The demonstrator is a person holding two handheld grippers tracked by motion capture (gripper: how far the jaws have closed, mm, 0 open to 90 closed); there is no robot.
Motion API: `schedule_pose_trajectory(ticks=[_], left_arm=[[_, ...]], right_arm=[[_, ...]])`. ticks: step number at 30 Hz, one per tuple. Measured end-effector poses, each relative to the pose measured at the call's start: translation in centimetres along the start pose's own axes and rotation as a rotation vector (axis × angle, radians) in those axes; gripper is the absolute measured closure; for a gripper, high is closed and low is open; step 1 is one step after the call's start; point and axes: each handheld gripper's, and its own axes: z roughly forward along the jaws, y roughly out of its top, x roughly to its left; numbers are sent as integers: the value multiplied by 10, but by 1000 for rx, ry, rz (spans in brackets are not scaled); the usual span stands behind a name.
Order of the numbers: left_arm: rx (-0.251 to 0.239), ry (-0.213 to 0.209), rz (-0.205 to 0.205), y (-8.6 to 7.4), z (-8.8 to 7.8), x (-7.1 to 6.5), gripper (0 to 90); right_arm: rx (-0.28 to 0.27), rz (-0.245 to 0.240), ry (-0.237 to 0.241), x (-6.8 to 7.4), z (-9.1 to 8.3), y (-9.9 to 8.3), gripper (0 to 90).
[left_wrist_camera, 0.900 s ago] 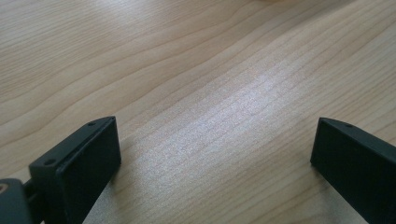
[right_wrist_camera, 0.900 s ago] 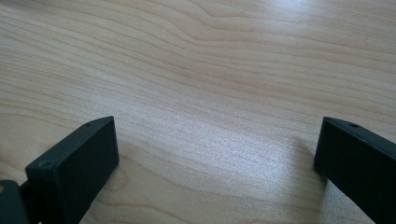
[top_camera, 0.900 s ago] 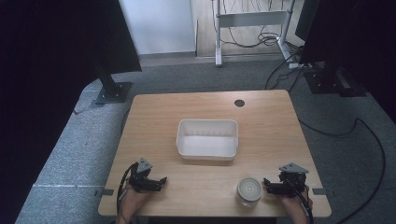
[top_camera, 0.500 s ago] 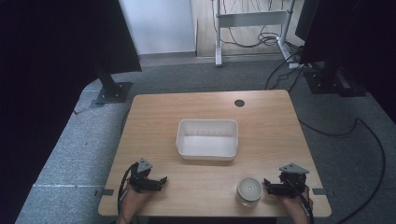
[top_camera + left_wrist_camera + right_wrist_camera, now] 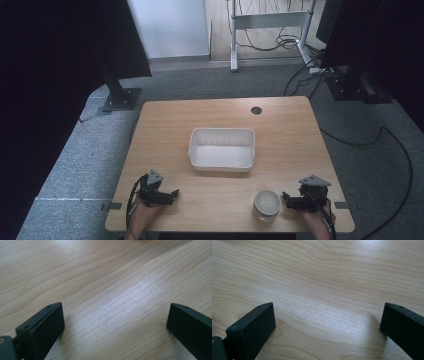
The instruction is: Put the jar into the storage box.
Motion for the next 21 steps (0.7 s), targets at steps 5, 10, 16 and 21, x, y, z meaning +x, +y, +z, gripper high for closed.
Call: schedule_pose_trajectory(ticks=[5,10,16,21], left_arm=[[0,0,0,0,0,0,13],[0,0,0,0,0,0,13],[0,0,0,0,0,0,13],[0,0,0,0,0,0,13]], right_arm=[[-1,7,7,0,-2,-1,15],[-13,7,9,1,-7,-1,15],[-25,-3,14,4,-12,0,15],[-31,-10,18,7,-17,-1,14]])
